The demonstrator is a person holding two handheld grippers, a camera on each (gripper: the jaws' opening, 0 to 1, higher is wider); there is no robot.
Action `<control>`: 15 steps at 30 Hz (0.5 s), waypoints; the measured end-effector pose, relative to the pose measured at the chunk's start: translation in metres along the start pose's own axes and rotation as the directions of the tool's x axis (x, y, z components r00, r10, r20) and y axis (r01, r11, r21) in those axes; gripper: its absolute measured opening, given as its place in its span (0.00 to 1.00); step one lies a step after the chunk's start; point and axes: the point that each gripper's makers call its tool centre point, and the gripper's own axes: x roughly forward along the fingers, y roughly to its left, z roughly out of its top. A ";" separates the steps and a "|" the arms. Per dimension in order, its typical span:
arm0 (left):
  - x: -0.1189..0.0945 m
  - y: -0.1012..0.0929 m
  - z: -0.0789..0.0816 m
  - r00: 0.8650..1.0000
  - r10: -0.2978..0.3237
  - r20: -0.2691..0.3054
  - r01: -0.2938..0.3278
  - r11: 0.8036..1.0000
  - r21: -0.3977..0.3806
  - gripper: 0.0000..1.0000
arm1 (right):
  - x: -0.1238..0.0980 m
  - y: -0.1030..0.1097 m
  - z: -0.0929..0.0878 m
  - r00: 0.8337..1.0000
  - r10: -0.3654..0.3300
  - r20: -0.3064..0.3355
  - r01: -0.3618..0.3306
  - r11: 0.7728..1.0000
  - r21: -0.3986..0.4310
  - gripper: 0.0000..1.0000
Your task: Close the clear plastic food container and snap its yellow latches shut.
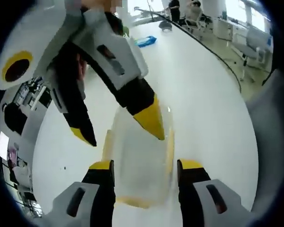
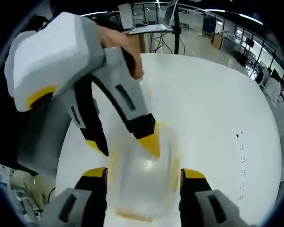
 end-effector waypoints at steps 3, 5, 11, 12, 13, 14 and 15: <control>-0.003 0.002 0.000 1.000 -0.021 -0.004 0.021 1.000 -0.008 0.51 | -0.001 0.003 -0.001 1.000 -0.019 0.006 0.019 1.000 -0.003 0.61; -0.006 0.009 0.000 1.000 -0.011 0.005 0.012 0.999 -0.043 0.51 | -0.002 0.008 0.002 1.000 -0.015 0.026 0.015 1.000 0.003 0.61; -0.006 0.012 -0.003 0.999 -0.036 -0.006 0.035 0.997 -0.073 0.51 | 0.001 0.018 -0.003 0.999 -0.038 0.033 0.037 0.999 0.027 0.61; -0.006 0.012 -0.004 0.999 -0.036 -0.007 0.036 0.997 -0.075 0.51 | 0.001 0.017 -0.004 0.998 -0.044 0.034 0.043 0.999 0.033 0.60; -0.007 0.013 -0.003 0.999 -0.035 -0.002 0.035 0.996 -0.080 0.50 | 0.001 0.018 -0.007 0.999 -0.046 0.017 0.046 0.998 0.036 0.59; -0.007 0.013 -0.002 0.999 -0.036 0.004 0.036 0.996 -0.078 0.49 | 0.001 0.018 -0.007 0.999 -0.045 0.016 0.045 0.998 0.036 0.58; -0.007 0.013 -0.001 0.999 -0.034 0.011 0.035 0.997 -0.072 0.47 | 0.000 0.019 -0.007 0.999 -0.042 0.015 0.041 0.998 0.039 0.59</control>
